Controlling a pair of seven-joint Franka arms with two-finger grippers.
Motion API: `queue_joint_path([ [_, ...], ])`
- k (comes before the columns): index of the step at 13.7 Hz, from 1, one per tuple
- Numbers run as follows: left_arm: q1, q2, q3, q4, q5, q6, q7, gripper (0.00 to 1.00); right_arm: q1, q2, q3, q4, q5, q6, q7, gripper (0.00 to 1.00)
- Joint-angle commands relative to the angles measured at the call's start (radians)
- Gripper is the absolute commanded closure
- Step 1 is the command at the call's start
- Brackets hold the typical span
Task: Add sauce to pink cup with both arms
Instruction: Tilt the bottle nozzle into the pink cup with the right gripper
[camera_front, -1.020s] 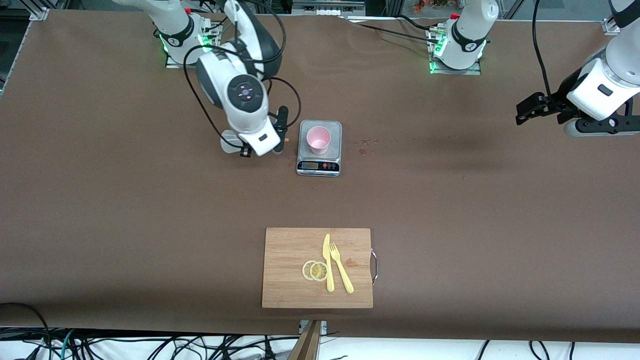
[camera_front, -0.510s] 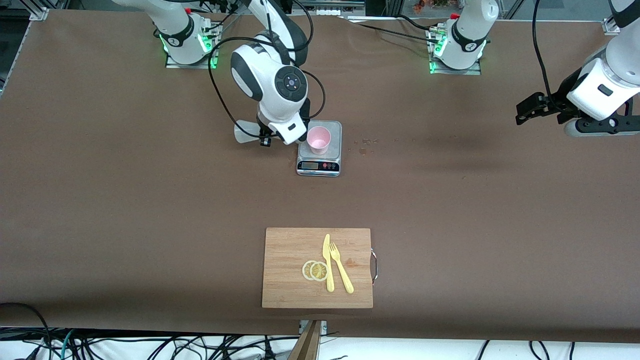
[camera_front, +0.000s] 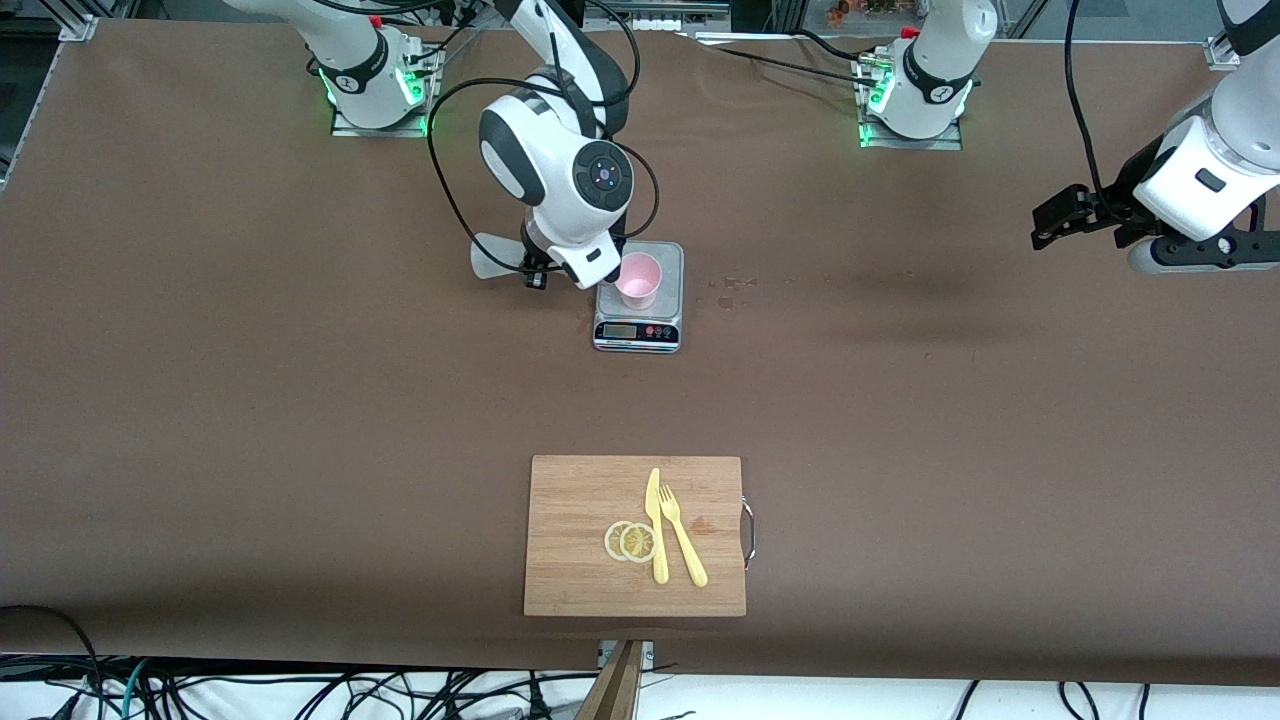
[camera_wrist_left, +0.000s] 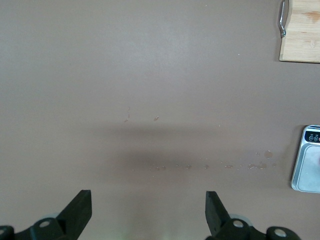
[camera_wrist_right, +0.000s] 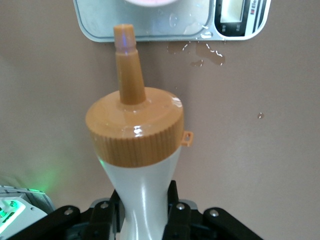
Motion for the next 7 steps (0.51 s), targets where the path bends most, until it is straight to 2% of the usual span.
queue_joint_path([
  [1,0.010,0.001,-0.003,0.010,-0.019,-0.012,0.025,0.00,0.012,0.034,0.004,0.068,-0.019,-0.061,0.017,0.83],
  [7,0.010,0.001,-0.005,0.010,-0.019,-0.012,0.019,0.00,0.024,0.063,0.006,0.096,-0.017,-0.080,0.017,0.83],
])
